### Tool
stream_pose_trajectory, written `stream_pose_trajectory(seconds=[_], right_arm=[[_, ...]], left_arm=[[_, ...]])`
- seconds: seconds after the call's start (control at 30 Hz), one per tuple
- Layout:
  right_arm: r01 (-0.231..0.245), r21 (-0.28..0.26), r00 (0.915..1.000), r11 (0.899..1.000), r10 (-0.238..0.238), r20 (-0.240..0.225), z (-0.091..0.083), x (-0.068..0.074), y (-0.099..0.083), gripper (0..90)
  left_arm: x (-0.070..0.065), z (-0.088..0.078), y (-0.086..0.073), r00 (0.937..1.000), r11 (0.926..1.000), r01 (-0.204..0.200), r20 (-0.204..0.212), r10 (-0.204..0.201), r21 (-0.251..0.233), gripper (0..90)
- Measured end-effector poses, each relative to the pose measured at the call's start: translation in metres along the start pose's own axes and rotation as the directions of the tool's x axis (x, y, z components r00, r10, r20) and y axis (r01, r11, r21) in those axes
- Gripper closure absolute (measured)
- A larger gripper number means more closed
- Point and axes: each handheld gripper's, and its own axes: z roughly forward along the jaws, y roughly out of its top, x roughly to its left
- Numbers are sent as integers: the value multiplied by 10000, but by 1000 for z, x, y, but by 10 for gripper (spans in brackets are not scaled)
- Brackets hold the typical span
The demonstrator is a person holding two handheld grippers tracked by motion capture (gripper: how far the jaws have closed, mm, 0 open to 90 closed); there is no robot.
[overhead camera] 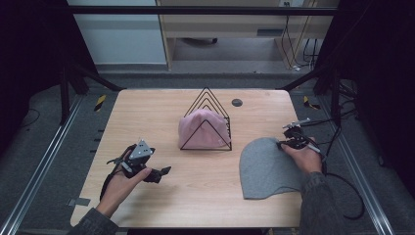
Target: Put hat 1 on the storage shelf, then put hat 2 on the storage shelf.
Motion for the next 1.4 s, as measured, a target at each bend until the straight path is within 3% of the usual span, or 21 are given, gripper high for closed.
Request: stream_pose_trajectory(seconds=[0.17,0.33,0.6,0.87,0.9,1.23,1.4], right_arm=[[221,-186,9997,9996,-223,-125,-12,7,-1,858],[555,-857,9978,9948,-584,-317,-37,22,0,858],[1197,-1794,9891,9765,-1330,-638,-65,45,0,858],[1387,-2540,9784,9572,-1720,-1142,-93,62,2,860],[1531,-2783,9733,9482,-1934,-1234,-103,68,2,860],[2450,-3786,9373,8925,-3178,-1427,-152,108,13,862],[2923,-4297,9102,8543,-3864,-1491,-171,129,23,863]], left_arm=[[0,3,-4,9997,9997,195,135,-197,154,66],[1,8,-8,9977,9981,545,384,-555,271,66],[5,11,-12,9971,9969,656,346,-671,423,70],[2,12,-13,9950,9967,696,687,-724,423,76],[1,12,-13,9947,9969,680,739,-708,408,76],[-4,12,-11,9930,9984,504,1051,-530,274,78],[-6,12,-10,9913,9991,403,1246,-417,138,83]])
